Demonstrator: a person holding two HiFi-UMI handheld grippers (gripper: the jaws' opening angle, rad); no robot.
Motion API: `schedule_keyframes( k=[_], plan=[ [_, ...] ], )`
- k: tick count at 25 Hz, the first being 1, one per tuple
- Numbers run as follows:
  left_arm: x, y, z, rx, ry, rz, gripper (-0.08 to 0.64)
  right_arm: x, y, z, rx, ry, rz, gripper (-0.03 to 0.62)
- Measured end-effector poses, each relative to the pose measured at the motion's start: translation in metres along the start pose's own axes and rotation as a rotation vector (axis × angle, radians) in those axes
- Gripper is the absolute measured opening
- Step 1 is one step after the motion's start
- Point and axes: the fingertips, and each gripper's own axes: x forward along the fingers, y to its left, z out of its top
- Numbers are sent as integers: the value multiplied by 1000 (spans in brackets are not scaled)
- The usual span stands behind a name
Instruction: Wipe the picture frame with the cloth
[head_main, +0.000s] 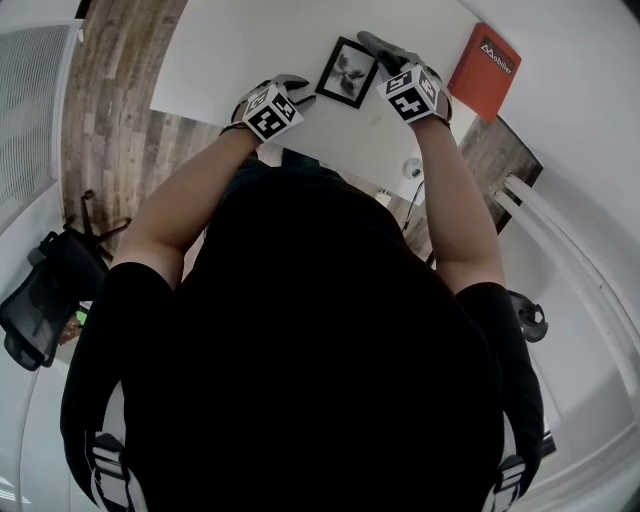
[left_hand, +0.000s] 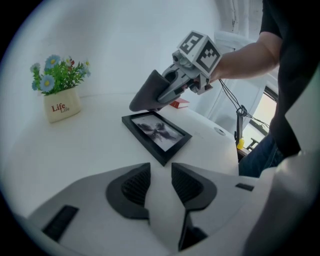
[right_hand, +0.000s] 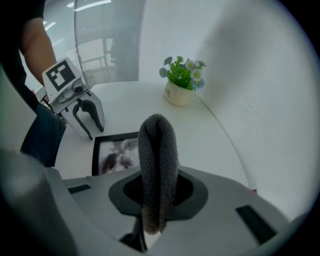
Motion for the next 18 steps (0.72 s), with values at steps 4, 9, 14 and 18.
schedule_keyframes(
  k=[4,9,14,18],
  plan=[
    [0,0,0,1,0,0,135,7,23,-11,-39,35,51,49],
    [0,0,-1,1,0,0,135,13,45,-15,-48,58,97,49],
    [-1,0,0,3,-1,6,133,14,70,-15,-67,60,139,49],
    [0,1,-1,3,0,5,132,13,83,-18,-53,62,159,49]
  ],
)
